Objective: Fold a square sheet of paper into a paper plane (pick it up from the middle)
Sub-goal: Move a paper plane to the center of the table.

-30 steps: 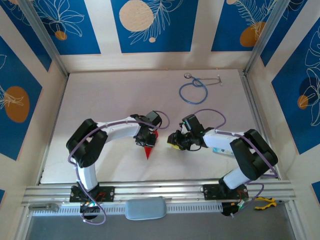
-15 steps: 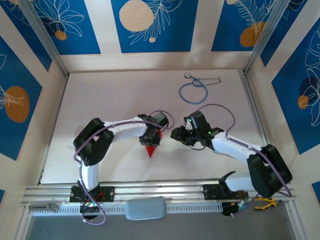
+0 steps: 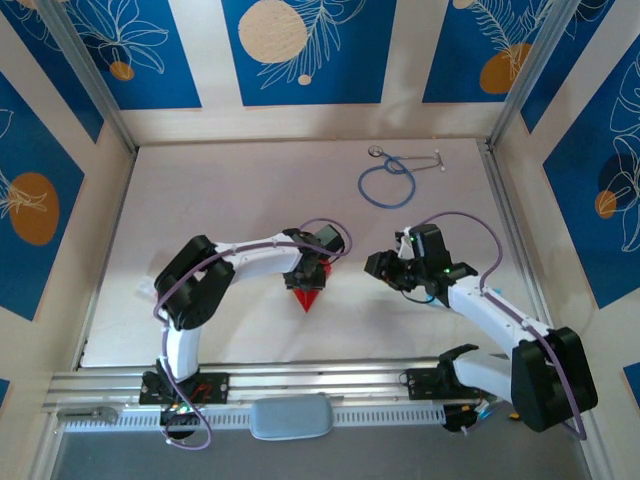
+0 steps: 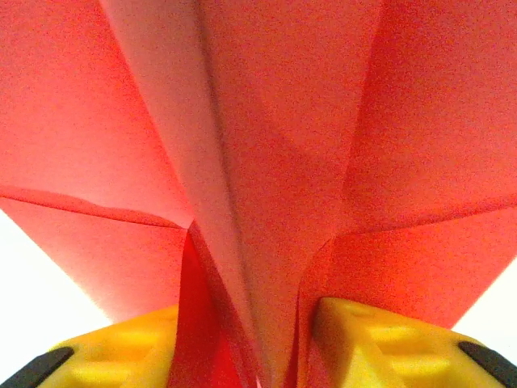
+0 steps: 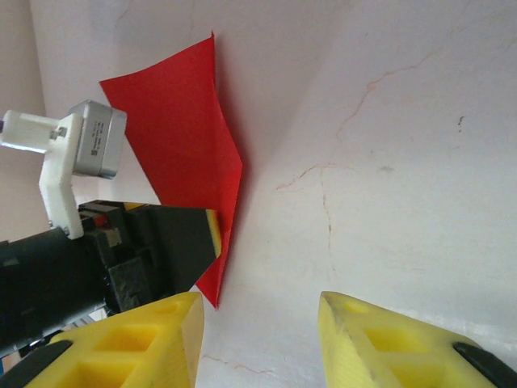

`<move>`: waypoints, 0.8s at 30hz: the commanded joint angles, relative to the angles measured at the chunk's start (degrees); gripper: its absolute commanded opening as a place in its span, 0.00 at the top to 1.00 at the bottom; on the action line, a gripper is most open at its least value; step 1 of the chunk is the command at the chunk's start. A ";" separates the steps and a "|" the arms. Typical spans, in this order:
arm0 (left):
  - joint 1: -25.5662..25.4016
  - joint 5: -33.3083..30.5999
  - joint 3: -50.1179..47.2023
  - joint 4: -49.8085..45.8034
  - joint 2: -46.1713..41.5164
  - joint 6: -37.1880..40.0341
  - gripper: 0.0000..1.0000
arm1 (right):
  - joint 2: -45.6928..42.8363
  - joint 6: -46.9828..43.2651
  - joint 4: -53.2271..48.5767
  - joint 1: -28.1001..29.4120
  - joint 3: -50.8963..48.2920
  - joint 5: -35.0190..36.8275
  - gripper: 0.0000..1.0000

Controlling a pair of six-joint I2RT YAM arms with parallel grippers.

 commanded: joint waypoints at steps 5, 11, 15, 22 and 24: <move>-0.73 -1.59 0.04 -0.52 6.10 -2.03 0.56 | -2.98 -1.60 -2.01 -1.56 -2.34 -3.31 0.58; -0.81 -2.87 1.57 -1.97 6.17 -2.40 0.55 | -4.44 -1.28 -2.11 -2.26 -3.29 -3.49 0.56; -0.82 -2.05 2.82 -1.67 5.84 -2.86 0.51 | -4.64 -1.61 -2.54 -2.60 -3.00 -3.38 0.57; -0.74 -2.92 4.31 -2.51 4.48 -2.44 0.51 | -5.23 -1.88 -3.69 -3.03 -2.46 -3.12 0.57; -0.74 -3.19 4.30 -2.42 3.56 -2.61 0.51 | -5.37 -2.01 -4.02 -3.14 -2.28 -2.96 0.57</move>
